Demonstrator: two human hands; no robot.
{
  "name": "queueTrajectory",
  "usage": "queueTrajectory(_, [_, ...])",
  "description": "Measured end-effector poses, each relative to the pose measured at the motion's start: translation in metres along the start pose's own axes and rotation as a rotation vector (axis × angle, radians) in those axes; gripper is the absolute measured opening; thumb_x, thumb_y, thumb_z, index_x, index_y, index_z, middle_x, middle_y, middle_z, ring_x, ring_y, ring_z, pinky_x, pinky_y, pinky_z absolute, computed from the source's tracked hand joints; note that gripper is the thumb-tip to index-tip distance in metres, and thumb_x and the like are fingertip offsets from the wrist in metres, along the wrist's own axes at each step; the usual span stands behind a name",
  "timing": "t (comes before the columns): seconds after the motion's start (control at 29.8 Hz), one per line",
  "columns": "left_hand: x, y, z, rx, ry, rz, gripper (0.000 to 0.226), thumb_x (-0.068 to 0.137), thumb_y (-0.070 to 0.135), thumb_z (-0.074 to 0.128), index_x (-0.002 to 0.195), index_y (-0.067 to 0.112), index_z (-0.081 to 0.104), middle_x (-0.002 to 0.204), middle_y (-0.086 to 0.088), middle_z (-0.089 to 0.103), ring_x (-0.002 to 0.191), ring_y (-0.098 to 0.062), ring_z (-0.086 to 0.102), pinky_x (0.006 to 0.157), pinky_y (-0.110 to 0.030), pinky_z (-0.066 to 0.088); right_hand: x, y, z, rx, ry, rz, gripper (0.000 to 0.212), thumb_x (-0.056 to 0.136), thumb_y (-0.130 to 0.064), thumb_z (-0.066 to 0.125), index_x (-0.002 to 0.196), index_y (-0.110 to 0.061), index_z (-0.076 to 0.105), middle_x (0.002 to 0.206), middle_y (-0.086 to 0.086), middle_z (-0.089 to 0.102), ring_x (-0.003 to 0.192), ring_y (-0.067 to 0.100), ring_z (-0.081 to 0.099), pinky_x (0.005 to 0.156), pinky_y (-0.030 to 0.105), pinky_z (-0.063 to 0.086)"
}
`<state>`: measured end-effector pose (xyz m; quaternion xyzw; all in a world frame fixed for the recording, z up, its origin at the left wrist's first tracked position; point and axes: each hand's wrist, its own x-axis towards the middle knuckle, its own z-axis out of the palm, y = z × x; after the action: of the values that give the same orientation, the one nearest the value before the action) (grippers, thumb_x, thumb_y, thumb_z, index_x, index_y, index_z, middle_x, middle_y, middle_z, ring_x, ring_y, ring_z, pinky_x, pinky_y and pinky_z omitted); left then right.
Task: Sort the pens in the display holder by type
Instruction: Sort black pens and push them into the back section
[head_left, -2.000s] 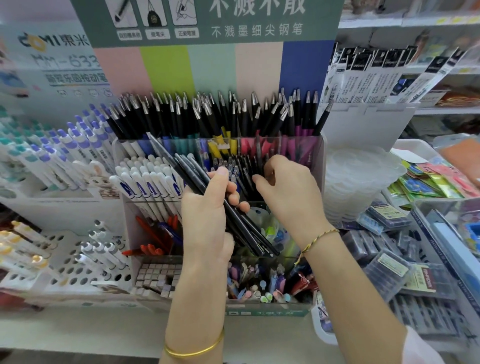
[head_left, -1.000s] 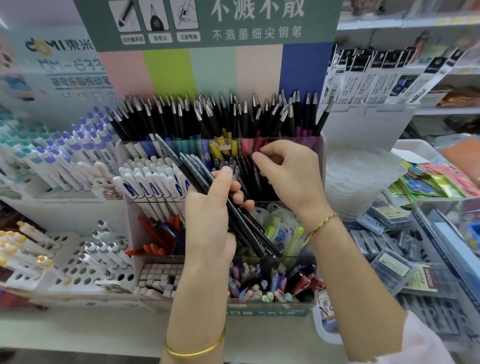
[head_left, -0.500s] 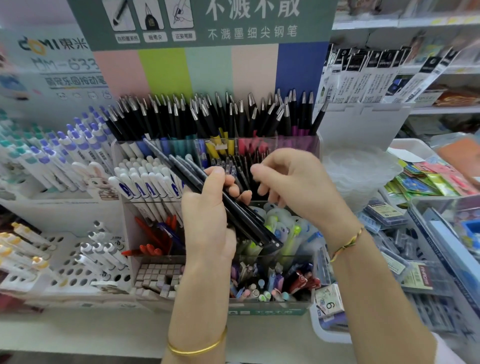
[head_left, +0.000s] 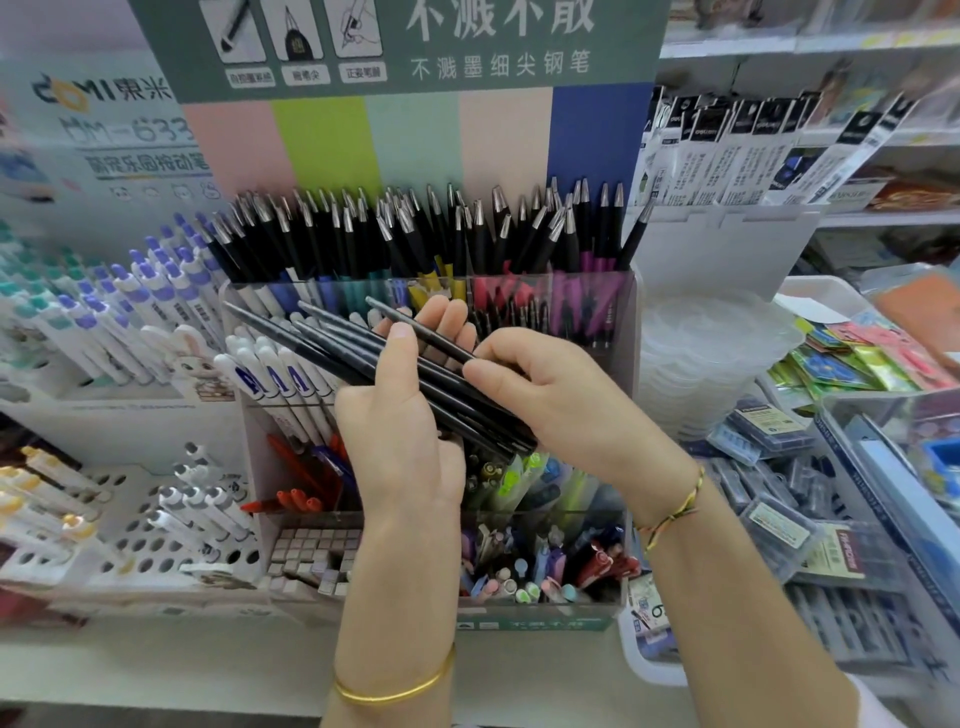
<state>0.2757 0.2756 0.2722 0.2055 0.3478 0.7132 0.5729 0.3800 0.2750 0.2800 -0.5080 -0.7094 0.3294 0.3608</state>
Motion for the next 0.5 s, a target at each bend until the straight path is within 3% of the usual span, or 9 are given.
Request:
queueTrajectory(0.17, [-0.001,0.002,0.002,-0.025,0.019,-0.003,0.023,0.099,0.012,0.045,0.094,0.003,0.066,0.086,-0.009,0.075,0.083,-0.021,0.073,0.067,-0.029,0.057,0.001,0.001,0.0,-0.099,0.103,-0.051,0.028,0.095,-0.017,0.047,0.078,0.001,0.061,0.08,0.017,0.058,0.072,0.017,0.051,0.069,0.038,0.044])
queueTrajectory(0.27, [0.001,0.001,0.001,-0.03,0.042,0.002,0.016,0.1,0.01,0.045,0.098,0.004,0.059,0.088,-0.011,0.075,0.085,-0.025,0.073,0.069,-0.032,0.059,0.005,0.007,-0.008,-0.008,0.266,-0.048,0.021,0.092,-0.014,0.047,0.081,-0.005,0.062,0.076,0.006,0.056,0.069,0.015,0.053,0.065,0.037,0.048])
queueTrajectory(0.34, [0.001,0.0,0.0,-0.022,0.011,-0.005,0.016,0.1,0.009,0.043,0.101,0.001,0.057,0.089,-0.014,0.074,0.088,-0.027,0.072,0.072,-0.034,0.059,0.01,0.012,-0.013,0.005,0.375,-0.062,0.014,0.092,-0.016,0.048,0.09,-0.015,0.062,0.082,-0.003,0.057,0.078,0.013,0.054,0.073,0.035,0.048])
queueTrajectory(0.5, [-0.003,0.0,-0.004,0.106,-0.099,-0.026,0.016,0.1,0.01,0.044,0.11,0.003,0.055,0.085,-0.01,0.075,0.078,-0.021,0.073,0.064,-0.03,0.058,0.022,0.023,-0.013,-0.185,0.455,-0.082,0.009,0.091,-0.016,0.054,0.093,-0.008,0.052,0.081,0.004,0.057,0.077,0.023,0.052,0.073,0.045,0.046])
